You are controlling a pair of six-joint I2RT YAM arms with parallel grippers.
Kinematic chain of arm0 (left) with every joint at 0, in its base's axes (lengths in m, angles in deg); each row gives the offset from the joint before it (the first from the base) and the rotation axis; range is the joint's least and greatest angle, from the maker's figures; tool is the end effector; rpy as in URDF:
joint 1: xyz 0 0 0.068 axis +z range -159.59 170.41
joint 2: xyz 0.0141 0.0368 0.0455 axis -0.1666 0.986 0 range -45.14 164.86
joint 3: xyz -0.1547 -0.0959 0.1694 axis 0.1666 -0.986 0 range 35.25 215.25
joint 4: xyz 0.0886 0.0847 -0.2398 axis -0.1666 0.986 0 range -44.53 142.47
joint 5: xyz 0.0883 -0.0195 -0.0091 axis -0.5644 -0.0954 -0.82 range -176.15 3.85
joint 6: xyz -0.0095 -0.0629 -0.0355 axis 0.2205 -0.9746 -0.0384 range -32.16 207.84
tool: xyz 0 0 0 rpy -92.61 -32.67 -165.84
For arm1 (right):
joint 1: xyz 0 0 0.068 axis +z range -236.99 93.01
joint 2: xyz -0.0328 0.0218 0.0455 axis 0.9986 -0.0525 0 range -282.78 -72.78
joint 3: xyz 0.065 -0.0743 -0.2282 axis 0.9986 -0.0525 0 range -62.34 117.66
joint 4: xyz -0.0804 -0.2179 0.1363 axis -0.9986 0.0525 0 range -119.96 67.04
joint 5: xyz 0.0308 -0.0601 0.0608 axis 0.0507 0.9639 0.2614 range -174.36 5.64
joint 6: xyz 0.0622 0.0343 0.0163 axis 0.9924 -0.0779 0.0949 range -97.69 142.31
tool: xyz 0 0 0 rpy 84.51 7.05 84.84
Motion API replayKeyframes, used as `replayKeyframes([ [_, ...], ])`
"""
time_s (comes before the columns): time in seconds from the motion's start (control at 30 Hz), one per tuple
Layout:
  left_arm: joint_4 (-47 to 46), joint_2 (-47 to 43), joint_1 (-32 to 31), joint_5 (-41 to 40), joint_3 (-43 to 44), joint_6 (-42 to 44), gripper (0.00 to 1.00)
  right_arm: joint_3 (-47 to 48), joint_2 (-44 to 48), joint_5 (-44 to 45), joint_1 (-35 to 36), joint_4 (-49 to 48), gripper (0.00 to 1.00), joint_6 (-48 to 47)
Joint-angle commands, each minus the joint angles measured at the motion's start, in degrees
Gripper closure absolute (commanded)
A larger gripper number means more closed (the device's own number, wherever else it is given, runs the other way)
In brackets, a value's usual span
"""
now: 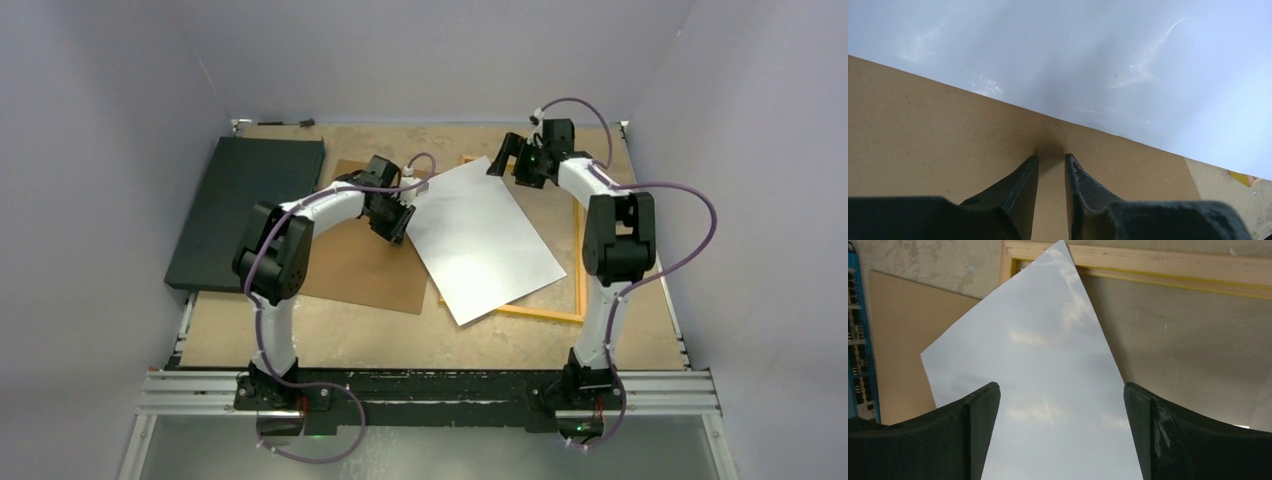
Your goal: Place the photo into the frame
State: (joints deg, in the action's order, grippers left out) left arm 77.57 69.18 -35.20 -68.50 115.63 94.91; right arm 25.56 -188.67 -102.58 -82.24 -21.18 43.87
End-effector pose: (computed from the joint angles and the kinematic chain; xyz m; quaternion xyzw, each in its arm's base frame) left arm 0.3669 -0.1963 0.1193 0.3025 0.9186 -0.1812 0.1783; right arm 0.4784 0.0588 0.1837 0.0589 0.8837 0.2386 0.3984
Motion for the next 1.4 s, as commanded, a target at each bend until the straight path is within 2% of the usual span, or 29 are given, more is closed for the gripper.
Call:
replayKeyframes([
  [0.0, -2.2, 1.4, -1.4, -2.9, 1.6, 0.1, 0.76, 7.6, -4.8, -7.5, -0.5, -3.9, 0.06, -2.6],
  [0.1, -2.3, 2.0, -1.5, -3.3, 2.1, -0.3, 0.77, 11.1, -8.6, -8.8, -0.6, -3.8, 0.07, -3.0],
  [0.7, -1.3, 4.6, -2.1, -5.5, 4.9, -0.9, 0.81, 15.6, -16.8, -17.3, -1.5, -11.1, 0.15, 0.0],
  [1.0, -1.1, 4.8, -2.2, -6.0, 5.0, -0.8, 0.82, 14.1, -16.7, -18.9, -1.5, -13.4, 0.21, 1.0],
  [1.37, -1.7, 5.8, -2.2, -7.5, 5.4, -0.8, 0.84, 6.3, -11.8, -24.6, -1.5, -16.7, 0.35, 2.4],
])
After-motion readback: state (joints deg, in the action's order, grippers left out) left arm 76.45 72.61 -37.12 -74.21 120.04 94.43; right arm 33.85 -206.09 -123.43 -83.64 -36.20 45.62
